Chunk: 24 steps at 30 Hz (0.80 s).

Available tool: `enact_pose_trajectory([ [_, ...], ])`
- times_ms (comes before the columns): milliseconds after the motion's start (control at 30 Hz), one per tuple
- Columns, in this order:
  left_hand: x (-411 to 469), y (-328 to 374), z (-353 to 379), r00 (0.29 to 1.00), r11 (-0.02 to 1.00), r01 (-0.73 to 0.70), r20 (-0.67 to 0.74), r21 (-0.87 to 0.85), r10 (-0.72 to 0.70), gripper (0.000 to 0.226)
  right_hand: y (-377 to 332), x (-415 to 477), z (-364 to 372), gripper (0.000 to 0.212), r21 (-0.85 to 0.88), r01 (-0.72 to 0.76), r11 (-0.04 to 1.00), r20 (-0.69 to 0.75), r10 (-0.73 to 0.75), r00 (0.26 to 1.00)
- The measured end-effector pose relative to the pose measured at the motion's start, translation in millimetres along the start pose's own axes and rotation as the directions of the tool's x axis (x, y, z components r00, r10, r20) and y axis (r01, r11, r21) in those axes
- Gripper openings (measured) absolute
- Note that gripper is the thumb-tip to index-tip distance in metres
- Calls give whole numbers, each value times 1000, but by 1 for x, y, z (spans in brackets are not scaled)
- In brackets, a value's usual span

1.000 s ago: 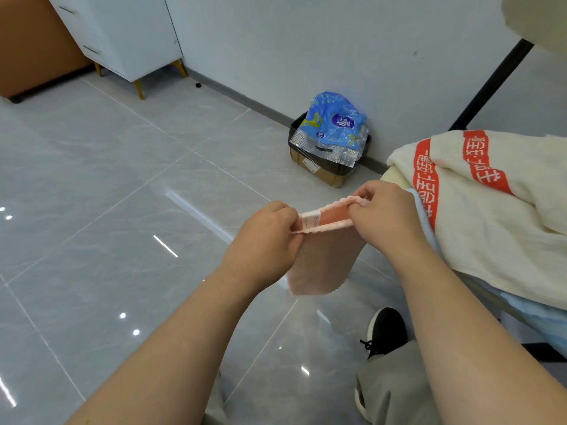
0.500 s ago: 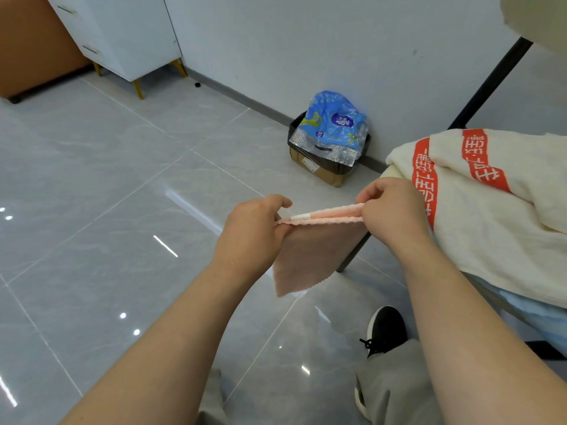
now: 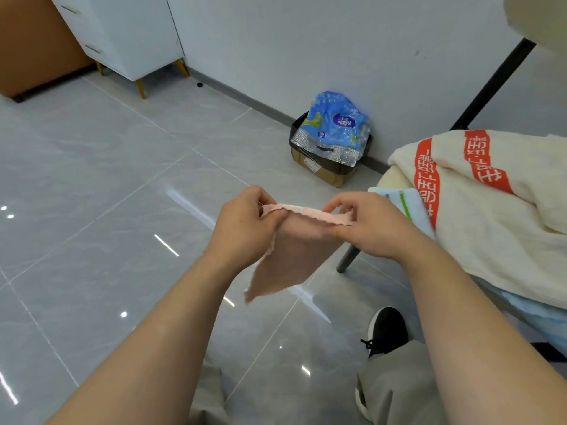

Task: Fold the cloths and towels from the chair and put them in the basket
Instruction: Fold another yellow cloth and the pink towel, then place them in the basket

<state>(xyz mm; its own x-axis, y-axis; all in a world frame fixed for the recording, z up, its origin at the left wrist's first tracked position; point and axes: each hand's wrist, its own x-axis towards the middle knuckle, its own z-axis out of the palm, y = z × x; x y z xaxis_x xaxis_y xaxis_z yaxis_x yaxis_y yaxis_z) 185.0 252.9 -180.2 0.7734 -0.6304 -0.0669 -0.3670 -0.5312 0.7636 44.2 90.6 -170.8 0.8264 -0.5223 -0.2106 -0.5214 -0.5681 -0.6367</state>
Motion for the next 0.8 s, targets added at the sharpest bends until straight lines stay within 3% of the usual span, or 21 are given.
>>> enact_pose_trajectory([
  [100, 0, 0, -3, 999, 1000, 4, 36, -13, -4, 10, 5, 3, 0, 9, 0, -10, 1000, -51, 10, 999],
  [333, -1, -2, -4, 995, 999, -39, 89, -13, 40, 5, 8, 5, 2, 17, -51, -47, 998, -121, 40, 992],
  [433, -2, -1, -2, 997, 999, -44, 68, -16, 45, 5, 10, 5, 1, 23, -86, -61, 994, -41, 57, 998],
  [533, -3, 1, 0, 994, 996, -80, 76, -38, 82, 7, 4, 0, 0, 46, 49, -36, 998, 158, 28, 987],
  [600, -4, 2, 2, 990, 994, -99, 91, -55, 104, 10, -2, -1, 2, 58, 121, -2, 993, 208, -23, 978],
  [800, -6, 4, 7, 987, 992, -124, 106, 20, 121, 17, -9, 0, 11, 14, 231, 126, 965, 94, -151, 984],
])
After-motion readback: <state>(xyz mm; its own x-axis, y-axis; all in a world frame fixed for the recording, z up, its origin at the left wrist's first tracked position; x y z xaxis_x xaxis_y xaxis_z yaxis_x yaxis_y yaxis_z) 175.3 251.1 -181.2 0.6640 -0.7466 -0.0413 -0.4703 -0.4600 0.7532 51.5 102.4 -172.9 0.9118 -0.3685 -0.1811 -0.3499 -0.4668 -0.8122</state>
